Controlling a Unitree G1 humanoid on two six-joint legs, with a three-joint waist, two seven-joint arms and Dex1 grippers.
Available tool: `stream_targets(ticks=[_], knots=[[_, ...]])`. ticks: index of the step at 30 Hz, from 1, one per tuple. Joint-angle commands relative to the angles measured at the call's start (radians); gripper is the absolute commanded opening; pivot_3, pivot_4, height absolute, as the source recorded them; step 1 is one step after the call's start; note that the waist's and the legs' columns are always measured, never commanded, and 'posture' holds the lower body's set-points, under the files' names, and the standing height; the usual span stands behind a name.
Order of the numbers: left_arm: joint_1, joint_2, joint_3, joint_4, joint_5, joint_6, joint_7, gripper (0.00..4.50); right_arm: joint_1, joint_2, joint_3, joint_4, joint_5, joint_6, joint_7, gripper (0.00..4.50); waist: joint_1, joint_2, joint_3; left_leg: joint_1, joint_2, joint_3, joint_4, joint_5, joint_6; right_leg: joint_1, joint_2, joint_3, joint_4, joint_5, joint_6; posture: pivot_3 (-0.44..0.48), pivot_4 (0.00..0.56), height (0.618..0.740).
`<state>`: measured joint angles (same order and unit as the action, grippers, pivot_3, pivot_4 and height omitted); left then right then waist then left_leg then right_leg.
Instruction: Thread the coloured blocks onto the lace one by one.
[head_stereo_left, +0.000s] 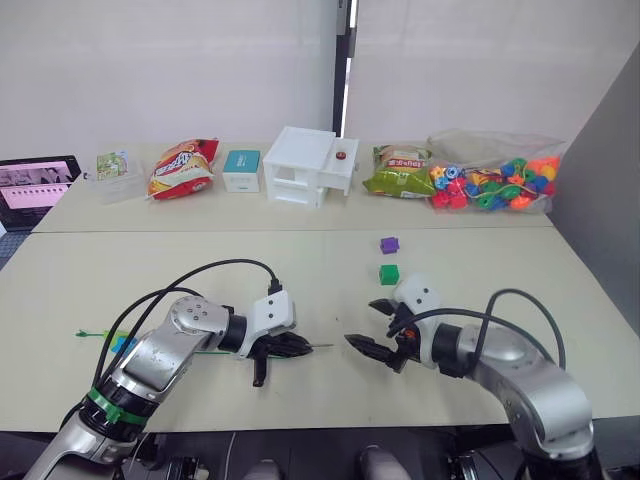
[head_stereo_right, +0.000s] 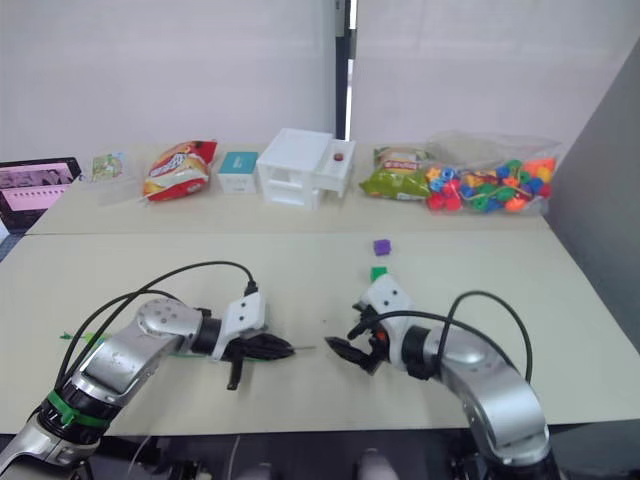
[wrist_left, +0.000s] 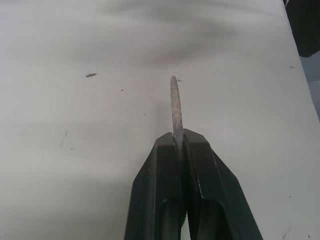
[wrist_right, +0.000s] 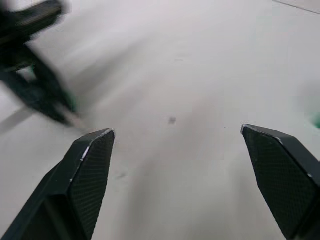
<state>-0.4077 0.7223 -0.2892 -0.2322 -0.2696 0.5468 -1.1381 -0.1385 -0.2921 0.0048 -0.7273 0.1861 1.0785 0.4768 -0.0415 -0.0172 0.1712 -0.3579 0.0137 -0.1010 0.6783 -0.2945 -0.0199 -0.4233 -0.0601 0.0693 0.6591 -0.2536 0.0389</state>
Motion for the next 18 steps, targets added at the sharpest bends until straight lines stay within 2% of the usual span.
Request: stream_targets(ticks=[1, 3, 7, 18], knots=[[0.004, 0.01, 0.035, -0.049, -0.026, 0.015, 0.004, 0.0, 0.005, 0.115, -0.024, 0.009, -0.098, -0.072, -0.23, 4.1, -0.002, 0.0, 0.0, 0.0, 0.0, 0.0, 0.0, 0.0, 0.0, 0.0, 0.0, 0.0, 0.0, 0.0, 0.0, 0.0, 0.15, 0.74], [0.003, 0.009, 0.036, -0.055, -0.03, 0.024, 0.007, 0.0, -0.015, 0.2, -0.008, 0.085, -0.146, -0.158, -0.339, 4.1, -0.003, 0.0, 0.0, 0.001, 0.0, 0.0, 0.0, 0.0, -0.001, 0.0, 0.0, 0.0, 0.0, 0.0, 0.0, 0.0, 0.15, 0.74], [-0.002, 0.007, 0.035, -0.065, -0.029, 0.039, 0.013, 0.0, -0.075, 0.29, 0.01, 0.247, -0.2, -0.307, -0.455, 4.1, -0.005, 0.0, 0.0, 0.001, 0.0, 0.0, -0.001, 0.0, -0.001, 0.0, 0.0, 0.0, 0.001, 0.0, 0.0, 0.0, 0.15, 0.74], [-0.004, 0.009, 0.041, -0.079, -0.029, 0.061, 0.03, 0.0, -0.246, 0.326, 0.004, 0.693, -0.232, -0.627, -0.552, 4.1, -0.006, 0.001, 0.0, 0.001, 0.0, 0.001, -0.003, 0.0, -0.001, 0.0, 0.0, 0.001, 0.0, 0.0, 0.0, 0.0, 0.15, 0.74]])
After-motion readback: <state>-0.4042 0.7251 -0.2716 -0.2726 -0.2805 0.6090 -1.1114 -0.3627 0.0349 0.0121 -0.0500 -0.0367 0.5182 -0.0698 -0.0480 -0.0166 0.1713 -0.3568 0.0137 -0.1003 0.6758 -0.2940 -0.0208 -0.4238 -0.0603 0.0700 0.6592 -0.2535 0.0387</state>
